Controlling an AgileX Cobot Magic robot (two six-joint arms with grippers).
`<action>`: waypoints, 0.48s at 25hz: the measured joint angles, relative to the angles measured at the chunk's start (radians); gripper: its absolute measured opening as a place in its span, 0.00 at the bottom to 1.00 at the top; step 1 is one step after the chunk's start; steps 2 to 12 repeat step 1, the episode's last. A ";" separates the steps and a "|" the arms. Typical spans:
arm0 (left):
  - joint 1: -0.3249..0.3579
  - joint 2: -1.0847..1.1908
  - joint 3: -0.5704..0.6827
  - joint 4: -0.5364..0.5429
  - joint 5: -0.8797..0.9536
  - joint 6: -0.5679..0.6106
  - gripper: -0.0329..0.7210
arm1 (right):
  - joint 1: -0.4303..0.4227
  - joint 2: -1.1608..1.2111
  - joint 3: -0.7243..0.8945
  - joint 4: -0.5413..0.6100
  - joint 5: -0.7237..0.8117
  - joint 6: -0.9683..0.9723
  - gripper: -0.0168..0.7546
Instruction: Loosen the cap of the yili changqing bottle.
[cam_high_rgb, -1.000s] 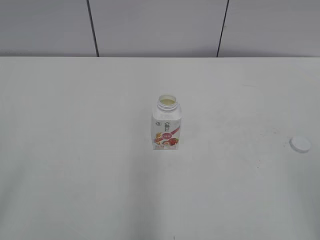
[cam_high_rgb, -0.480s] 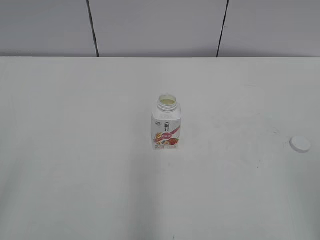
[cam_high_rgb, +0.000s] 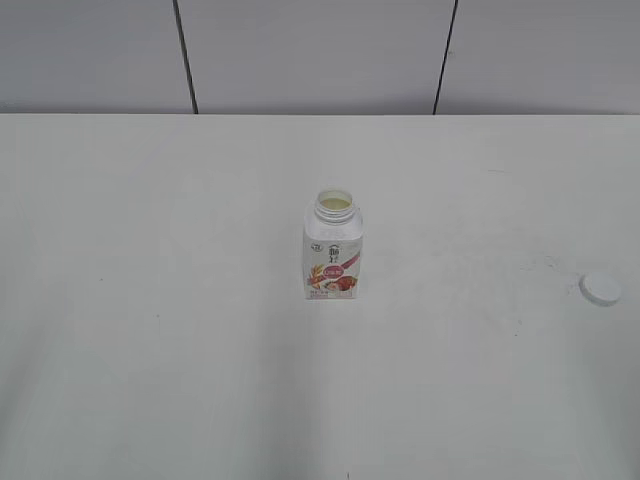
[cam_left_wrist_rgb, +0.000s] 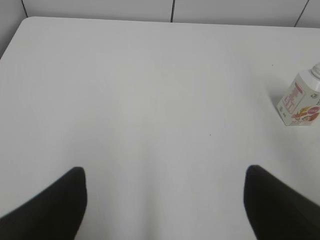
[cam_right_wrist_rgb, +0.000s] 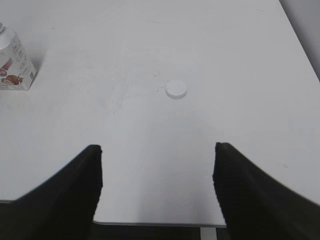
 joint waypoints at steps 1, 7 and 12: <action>0.000 0.000 0.000 0.000 0.000 0.000 0.82 | 0.000 0.000 0.000 0.000 0.000 0.000 0.74; 0.000 0.000 0.000 0.000 0.000 0.000 0.82 | 0.000 0.000 0.000 0.000 0.000 0.000 0.74; 0.000 0.000 0.000 0.000 0.000 0.000 0.82 | 0.000 0.000 0.000 0.000 0.000 0.000 0.74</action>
